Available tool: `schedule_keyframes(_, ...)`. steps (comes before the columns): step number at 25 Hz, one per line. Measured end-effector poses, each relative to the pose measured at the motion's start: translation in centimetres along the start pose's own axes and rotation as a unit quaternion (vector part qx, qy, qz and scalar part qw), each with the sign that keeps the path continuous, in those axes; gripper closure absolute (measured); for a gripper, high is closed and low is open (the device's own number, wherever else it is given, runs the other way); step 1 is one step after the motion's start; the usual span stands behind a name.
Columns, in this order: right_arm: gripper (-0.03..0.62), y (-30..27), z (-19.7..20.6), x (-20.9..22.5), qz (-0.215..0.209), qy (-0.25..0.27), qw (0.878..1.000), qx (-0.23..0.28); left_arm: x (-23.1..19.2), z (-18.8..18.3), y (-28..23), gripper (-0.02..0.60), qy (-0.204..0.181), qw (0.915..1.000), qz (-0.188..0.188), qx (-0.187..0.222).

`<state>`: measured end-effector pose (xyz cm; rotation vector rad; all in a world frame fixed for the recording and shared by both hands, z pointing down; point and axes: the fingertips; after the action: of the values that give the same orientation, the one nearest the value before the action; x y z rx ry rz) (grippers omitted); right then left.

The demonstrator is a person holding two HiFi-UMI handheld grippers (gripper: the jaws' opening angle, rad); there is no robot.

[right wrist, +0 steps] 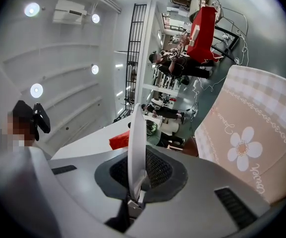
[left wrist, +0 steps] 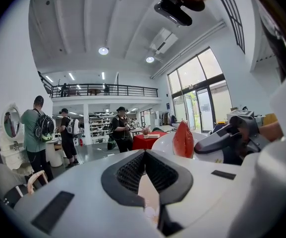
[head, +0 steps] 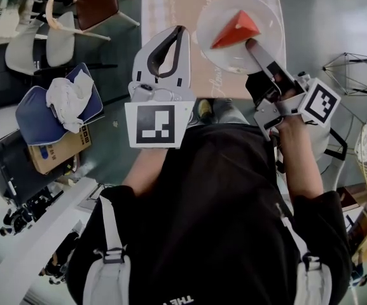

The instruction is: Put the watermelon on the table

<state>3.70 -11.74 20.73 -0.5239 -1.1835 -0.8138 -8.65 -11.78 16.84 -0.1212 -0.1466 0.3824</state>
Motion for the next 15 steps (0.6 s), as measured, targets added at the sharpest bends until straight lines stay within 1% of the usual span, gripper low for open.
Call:
schedule_keyframes(3,0.574,-0.1,-1.0,0.7,-0.002,-0.001,1.000,-0.004,0.3,0.0,-1.0,0.571,-0.001,1.0000,-0.002,-0.002)
schedule_keyframes(8,0.574,-0.5,-3.0,1.1,-0.009,0.000,1.000,-0.011,0.8,-0.7,-3.2,0.571,0.009,0.9999,-0.004,0.003)
schedule_keyframes(15,0.574,-1.2,-5.5,2.2,-0.016,-0.004,1.000,-0.022,1.0,-1.1,-6.1,0.571,0.002,1.0000,-0.009,-0.002)
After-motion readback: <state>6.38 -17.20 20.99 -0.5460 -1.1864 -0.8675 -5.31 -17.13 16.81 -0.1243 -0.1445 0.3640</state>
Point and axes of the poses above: the fingertips, and each gripper's own axes: y backward along the fingers, x to its right, z out of its underside
